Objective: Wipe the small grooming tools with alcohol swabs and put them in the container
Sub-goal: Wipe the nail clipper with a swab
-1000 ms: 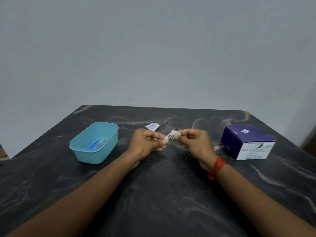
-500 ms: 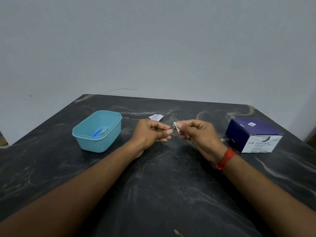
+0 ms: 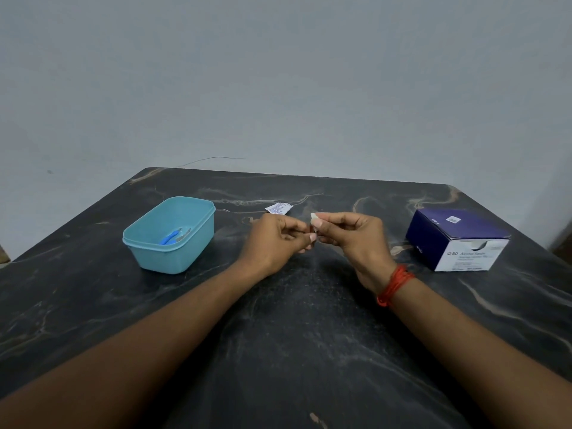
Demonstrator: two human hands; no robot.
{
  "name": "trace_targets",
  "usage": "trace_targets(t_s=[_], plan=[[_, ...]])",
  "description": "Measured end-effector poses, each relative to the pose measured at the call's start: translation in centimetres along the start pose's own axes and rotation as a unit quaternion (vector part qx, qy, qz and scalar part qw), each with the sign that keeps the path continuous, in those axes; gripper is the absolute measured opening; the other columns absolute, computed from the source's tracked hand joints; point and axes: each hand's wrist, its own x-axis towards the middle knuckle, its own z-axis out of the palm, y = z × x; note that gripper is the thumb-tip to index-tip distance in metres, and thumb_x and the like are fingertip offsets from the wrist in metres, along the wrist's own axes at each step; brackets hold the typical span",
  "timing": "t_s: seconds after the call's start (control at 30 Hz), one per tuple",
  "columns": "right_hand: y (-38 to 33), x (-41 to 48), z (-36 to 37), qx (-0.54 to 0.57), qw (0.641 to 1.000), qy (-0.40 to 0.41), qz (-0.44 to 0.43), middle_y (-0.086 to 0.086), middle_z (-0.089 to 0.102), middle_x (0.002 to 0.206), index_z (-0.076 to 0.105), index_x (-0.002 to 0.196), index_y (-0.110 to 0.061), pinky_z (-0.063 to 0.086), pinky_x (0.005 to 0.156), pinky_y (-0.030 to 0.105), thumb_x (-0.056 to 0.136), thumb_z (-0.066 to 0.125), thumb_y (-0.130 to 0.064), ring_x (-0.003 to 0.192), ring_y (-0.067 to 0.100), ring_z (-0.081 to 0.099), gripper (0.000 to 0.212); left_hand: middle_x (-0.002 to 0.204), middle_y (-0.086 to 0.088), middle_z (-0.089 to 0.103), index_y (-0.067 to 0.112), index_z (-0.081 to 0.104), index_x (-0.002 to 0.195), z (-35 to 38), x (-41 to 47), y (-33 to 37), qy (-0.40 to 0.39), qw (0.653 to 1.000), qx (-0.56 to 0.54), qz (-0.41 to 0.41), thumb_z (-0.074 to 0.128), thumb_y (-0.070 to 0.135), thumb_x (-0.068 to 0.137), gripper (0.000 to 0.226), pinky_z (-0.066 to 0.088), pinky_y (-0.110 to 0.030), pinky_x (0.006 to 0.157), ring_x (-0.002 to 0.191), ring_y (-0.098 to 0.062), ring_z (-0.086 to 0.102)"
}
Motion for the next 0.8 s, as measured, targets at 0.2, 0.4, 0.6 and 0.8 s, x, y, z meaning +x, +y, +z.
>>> trace_targets(t_s=[0.2,0.4,0.6,0.8], plan=[[0.5,0.5,0.0,-0.141,0.988,-0.005,-0.068,0.0,0.078,0.089,0.08,0.092,-0.016,0.056,0.069,0.023,0.08,0.08,-0.015,0.081,0.009,0.072,0.012,0.079,-0.014,0.077,0.015,0.074,0.089,0.3,-0.2,0.2,-0.003,0.999,-0.048,-0.018,0.075,0.003,0.084,0.014,0.061,-0.047,0.08,0.079,-0.028,0.076],[0.7,0.8,-0.2,-0.161,0.985,-0.006,-0.069,0.0,0.078,0.083,0.081,0.091,-0.016,0.061,0.072,0.035,0.08,0.081,-0.018,0.079,0.019,0.074,0.011,0.087,-0.017,0.077,0.007,0.069,0.11,0.4,-0.6,0.8,-0.03,0.99,-0.125,-0.052,0.072,0.004,0.088,0.023,0.062,-0.04,0.082,0.087,-0.027,0.076],[-0.5,0.7,-0.2,-0.103,0.992,0.021,-0.063,-0.001,0.078,0.084,0.079,0.09,-0.013,0.054,0.062,0.02,0.081,0.08,-0.016,0.071,0.002,0.069,0.01,0.093,-0.022,0.075,-0.001,0.066,0.113,-0.3,-0.6,1.5,-0.022,0.971,-0.217,-0.095,0.071,0.006,0.088,0.027,0.062,-0.034,0.079,0.087,-0.029,0.076],[-1.1,1.0,-1.4,-0.082,0.995,0.034,-0.043,-0.001,0.077,0.087,0.078,0.096,-0.007,0.05,0.059,0.015,0.081,0.078,-0.015,0.068,-0.005,0.065,0.017,0.099,-0.005,0.077,0.012,0.074,0.103,-1.1,0.1,0.9,0.047,0.978,-0.193,-0.068,0.078,0.013,0.083,0.021,0.057,-0.027,0.082,0.092,-0.011,0.071]])
